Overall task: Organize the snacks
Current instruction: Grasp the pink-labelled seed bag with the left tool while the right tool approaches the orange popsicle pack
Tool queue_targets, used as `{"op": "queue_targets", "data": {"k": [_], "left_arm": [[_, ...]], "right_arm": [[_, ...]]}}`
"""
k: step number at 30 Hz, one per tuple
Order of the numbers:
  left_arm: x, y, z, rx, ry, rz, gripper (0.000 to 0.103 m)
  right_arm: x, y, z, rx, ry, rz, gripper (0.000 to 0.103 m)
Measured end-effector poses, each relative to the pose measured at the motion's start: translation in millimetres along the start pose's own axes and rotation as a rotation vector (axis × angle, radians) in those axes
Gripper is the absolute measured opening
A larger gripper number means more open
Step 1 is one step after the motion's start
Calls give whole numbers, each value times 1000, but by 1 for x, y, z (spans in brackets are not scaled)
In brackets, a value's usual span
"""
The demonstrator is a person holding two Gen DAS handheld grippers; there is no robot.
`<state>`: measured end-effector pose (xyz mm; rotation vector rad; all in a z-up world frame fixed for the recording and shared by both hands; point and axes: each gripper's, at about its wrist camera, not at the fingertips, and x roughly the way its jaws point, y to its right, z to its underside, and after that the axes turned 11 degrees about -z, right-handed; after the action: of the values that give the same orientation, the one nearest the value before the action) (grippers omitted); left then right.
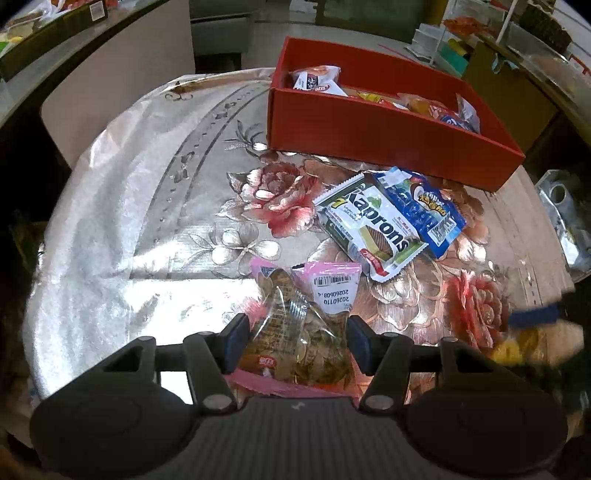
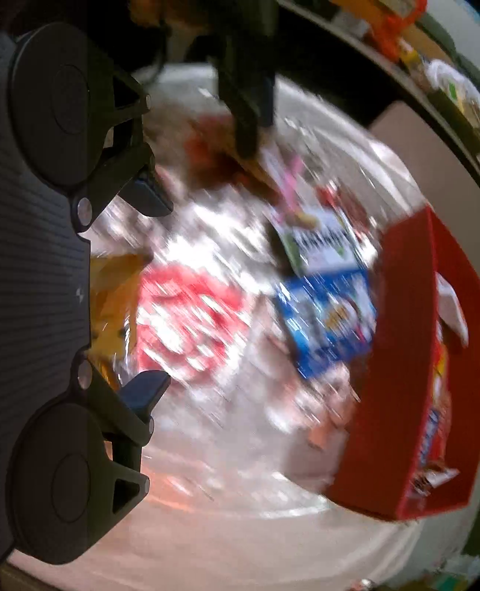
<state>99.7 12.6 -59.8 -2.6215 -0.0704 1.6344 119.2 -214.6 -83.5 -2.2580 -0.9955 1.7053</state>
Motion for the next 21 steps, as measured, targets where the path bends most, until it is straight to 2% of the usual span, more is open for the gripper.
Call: {"op": "queue_targets", "data": {"k": [2, 6, 8, 13, 16, 17, 21], "left_arm": [[0, 0, 0, 2, -3, 2, 52], [1, 0, 1, 7, 0, 3, 52], [1, 0, 1, 1, -2, 3, 52], [2, 2, 1, 0, -4, -6, 52], [3, 2, 1, 0, -2, -7, 53], [3, 1, 1, -3, -3, -4, 53], [5, -1, 2, -9, -13, -2, 57]], "right_arm": [[-3, -12, 11, -17, -14, 14, 94], [-12, -27, 32, -74, -57, 135, 94], [-21, -23, 43, 4, -36, 154, 94], [-22, -4, 57, 227, 43, 135, 95], [-11, -1, 57, 313, 105, 138, 103], [-8, -2, 56, 327, 132, 140, 103], [3, -14, 58, 366, 192, 246, 103]]}}
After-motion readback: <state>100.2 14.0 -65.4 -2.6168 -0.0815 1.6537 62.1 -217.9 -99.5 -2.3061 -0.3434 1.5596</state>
